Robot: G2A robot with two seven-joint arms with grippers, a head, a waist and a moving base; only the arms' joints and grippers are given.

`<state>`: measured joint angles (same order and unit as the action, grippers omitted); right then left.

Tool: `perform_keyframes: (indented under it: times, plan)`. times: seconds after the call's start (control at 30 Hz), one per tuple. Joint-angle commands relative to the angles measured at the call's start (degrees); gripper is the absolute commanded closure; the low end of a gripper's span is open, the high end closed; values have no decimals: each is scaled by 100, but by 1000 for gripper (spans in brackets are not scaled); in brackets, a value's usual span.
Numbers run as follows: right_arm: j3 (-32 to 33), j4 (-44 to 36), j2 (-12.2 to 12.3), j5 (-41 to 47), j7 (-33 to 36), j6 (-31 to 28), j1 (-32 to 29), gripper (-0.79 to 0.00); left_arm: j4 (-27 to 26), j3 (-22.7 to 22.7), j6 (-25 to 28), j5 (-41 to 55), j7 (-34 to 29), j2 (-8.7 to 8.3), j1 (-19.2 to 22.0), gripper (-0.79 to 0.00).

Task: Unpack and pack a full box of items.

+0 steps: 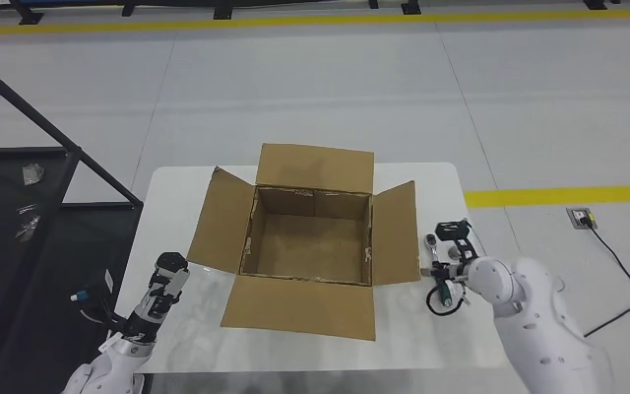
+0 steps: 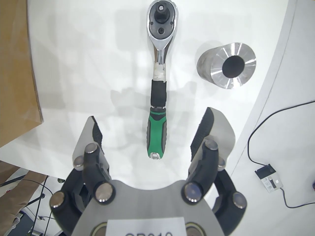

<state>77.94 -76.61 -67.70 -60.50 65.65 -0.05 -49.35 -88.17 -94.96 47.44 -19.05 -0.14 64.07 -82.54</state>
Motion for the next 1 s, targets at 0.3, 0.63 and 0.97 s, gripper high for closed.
perform_keyframes:
  times: [0.3,0.63,0.97]
  plan:
    - [-336,604,-59,-104,-73,202,407,-345,0,0,0,0,0,0,0,-785]
    - [-683,1068,-140,-275,-138,422,759,-339,0,0,0,0,0,0,0,-785]
    - [-795,1322,-183,-205,-227,404,936,-296,0,0,0,0,0,0,0,-785]
